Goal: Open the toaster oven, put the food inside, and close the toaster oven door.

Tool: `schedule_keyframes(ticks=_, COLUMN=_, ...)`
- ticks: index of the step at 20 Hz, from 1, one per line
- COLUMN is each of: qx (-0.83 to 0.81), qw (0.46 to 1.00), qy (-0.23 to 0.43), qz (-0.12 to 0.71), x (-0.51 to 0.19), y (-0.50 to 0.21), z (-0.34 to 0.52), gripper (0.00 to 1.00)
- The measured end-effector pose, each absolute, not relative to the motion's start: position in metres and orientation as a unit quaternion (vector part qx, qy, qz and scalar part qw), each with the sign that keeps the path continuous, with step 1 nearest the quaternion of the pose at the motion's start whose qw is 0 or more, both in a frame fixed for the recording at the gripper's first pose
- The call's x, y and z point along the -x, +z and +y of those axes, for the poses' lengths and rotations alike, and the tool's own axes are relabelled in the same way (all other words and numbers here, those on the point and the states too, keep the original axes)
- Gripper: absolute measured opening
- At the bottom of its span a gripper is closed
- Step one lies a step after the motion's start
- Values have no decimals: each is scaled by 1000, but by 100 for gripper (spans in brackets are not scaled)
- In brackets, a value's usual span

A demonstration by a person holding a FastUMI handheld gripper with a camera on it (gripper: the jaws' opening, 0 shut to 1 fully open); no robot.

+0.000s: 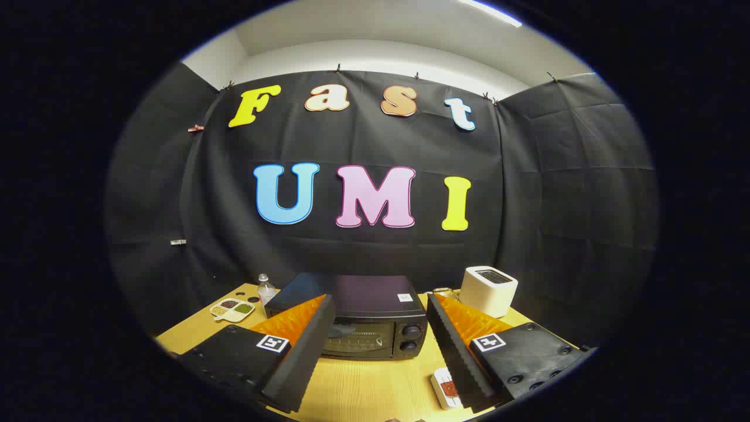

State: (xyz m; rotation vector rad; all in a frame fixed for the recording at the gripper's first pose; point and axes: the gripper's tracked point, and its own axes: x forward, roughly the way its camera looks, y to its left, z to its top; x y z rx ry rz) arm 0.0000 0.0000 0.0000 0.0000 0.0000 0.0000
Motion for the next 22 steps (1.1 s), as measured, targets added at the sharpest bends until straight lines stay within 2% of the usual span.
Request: schedule_keyframes(ticks=22, qx=8, qw=1000, qy=8, qz=27, x=0, y=-17, z=20, gripper=97)
